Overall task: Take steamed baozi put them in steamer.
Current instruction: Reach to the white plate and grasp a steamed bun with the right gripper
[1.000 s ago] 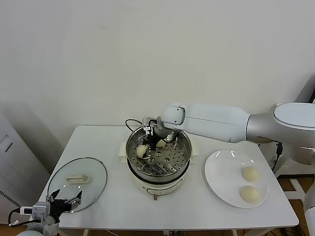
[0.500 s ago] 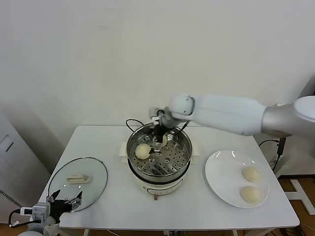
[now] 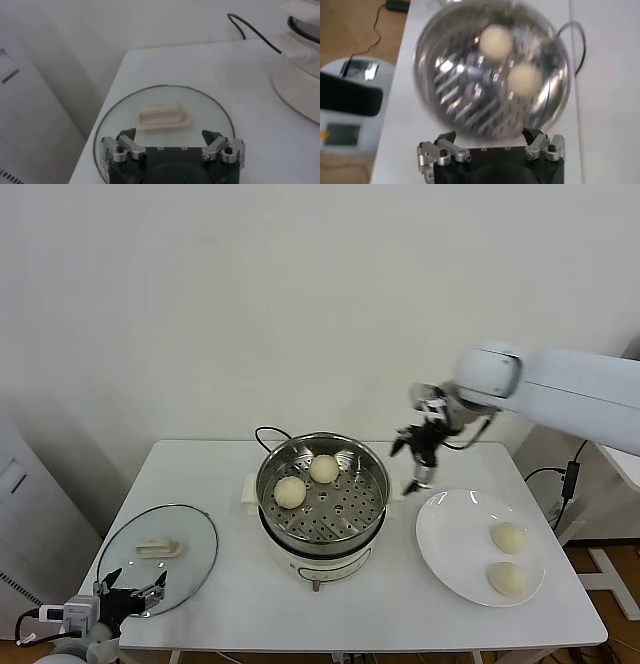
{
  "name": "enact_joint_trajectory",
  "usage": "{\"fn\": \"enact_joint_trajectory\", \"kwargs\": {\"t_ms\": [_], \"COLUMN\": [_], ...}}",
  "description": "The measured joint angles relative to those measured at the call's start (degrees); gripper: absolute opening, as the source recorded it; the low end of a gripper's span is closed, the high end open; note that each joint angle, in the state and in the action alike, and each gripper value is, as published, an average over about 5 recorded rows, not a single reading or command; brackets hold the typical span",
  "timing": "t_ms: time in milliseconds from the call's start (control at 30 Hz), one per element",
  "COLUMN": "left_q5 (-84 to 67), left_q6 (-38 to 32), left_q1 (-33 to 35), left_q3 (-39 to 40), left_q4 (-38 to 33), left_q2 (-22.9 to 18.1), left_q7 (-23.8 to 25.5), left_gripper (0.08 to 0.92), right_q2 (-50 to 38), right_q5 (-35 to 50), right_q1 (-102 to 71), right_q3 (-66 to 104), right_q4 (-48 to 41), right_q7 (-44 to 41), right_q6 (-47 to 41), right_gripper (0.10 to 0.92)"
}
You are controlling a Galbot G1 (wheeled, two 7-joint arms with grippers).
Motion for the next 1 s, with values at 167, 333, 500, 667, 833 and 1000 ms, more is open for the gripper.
{"fn": "enact_joint_trajectory", "kwargs": {"t_ms": [167, 333, 500, 667, 833, 1000], "left_q5": [-0.1, -0.2, -0.2, -0.2, -0.1, 0.0], "left_q6": [-0.1, -0.1, 0.0, 0.1, 0.1, 0.0], "left_q1": [0.0, -0.1, -0.1, -0.1, 0.1, 0.3], "left_q3": [-0.2, -0.3, -0.3, -0.3, -0.3, -0.3], "left_q4": [0.0, 0.1, 0.1, 0.1, 0.1, 0.1], "left_q2": [0.0, 0.1, 0.1, 0.0, -0.1, -0.2], "left_q7": [0.0, 0.0, 0.0, 0.0, 0.0, 0.0], "left_gripper": [0.823, 0.823, 0.823, 0.823, 0.823, 0.823], "right_q2": [-5.7, -9.9, -12.7, -14.2, -15.0, -15.6], "right_q5": [-4.8, -10.1, -15.4, -20.3, -24.7, -28.3], "right_q1": [-0.7, -4.5, -10.3, -16.4, -22.7, -28.9], "right_q3": [-1.0, 0.7, 4.5, 8.9, 13.3, 17.8], "right_q4": [0.8, 0.3, -0.9, -2.6, -4.7, -6.7], "right_q7": [-2.6, -4.5, -5.9, -6.6, -7.4, -8.2], "right_q6": [2.0, 4.0, 6.0, 7.7, 9.3, 10.7], "right_gripper": [0.823, 0.823, 0.823, 0.823, 0.823, 0.823]}}
